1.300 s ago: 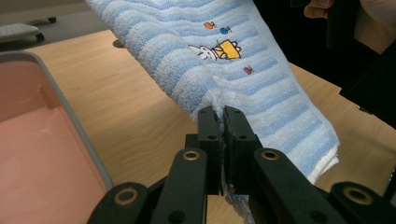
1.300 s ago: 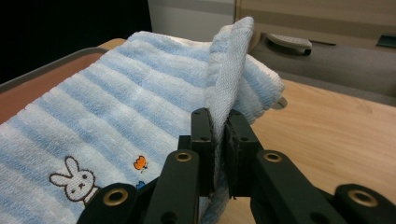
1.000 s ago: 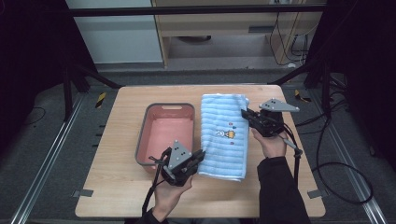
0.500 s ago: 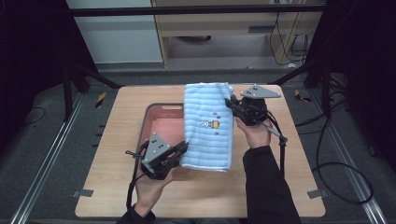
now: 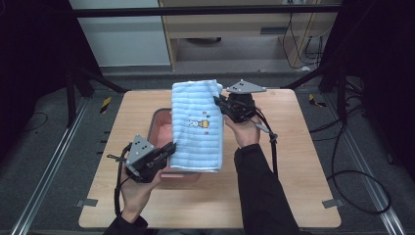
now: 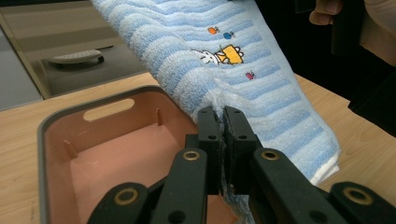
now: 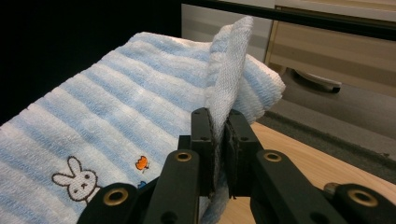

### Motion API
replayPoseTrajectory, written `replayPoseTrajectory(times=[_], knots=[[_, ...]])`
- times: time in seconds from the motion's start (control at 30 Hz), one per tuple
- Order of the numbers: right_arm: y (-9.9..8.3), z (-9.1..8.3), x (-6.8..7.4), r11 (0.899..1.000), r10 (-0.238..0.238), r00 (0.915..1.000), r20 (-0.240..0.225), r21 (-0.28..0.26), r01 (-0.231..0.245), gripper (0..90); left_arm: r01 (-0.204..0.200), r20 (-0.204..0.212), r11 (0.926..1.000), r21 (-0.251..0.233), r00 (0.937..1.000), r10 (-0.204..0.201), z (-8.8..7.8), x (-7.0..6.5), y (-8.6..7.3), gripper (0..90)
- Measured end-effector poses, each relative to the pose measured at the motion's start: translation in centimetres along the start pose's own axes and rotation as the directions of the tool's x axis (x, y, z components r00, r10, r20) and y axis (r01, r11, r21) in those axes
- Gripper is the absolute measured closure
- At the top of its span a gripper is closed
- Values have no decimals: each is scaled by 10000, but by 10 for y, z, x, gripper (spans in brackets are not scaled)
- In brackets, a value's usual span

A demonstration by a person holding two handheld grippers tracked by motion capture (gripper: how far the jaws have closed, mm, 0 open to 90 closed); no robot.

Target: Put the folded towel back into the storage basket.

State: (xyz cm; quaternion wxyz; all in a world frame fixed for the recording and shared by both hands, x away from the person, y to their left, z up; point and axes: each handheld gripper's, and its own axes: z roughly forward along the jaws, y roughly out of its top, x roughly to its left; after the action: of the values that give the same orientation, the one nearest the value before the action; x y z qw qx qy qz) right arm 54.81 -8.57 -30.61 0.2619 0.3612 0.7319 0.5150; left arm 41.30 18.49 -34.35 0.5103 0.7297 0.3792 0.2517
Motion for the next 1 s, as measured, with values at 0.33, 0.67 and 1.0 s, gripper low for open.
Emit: replayPoseTrajectory(times=[0.33, 0.67, 1.0], knots=[[6, 21, 12, 9998, -118, 9998, -174, 130, 120, 838, 368, -252, 9993, -98, 9990, -370, -7, 23, -6, 863], [8, 48, 22, 9996, -156, 9990, -428, 245, 167, 837, 574, -525, 9983, -41, 9970, -575, -8, 39, -10, 863], [3, 75, 29, 9990, -244, 9977, -639, 366, 268, 837, 793, -830, 9968, 73, 9935, -784, -5, 53, -16, 863]])
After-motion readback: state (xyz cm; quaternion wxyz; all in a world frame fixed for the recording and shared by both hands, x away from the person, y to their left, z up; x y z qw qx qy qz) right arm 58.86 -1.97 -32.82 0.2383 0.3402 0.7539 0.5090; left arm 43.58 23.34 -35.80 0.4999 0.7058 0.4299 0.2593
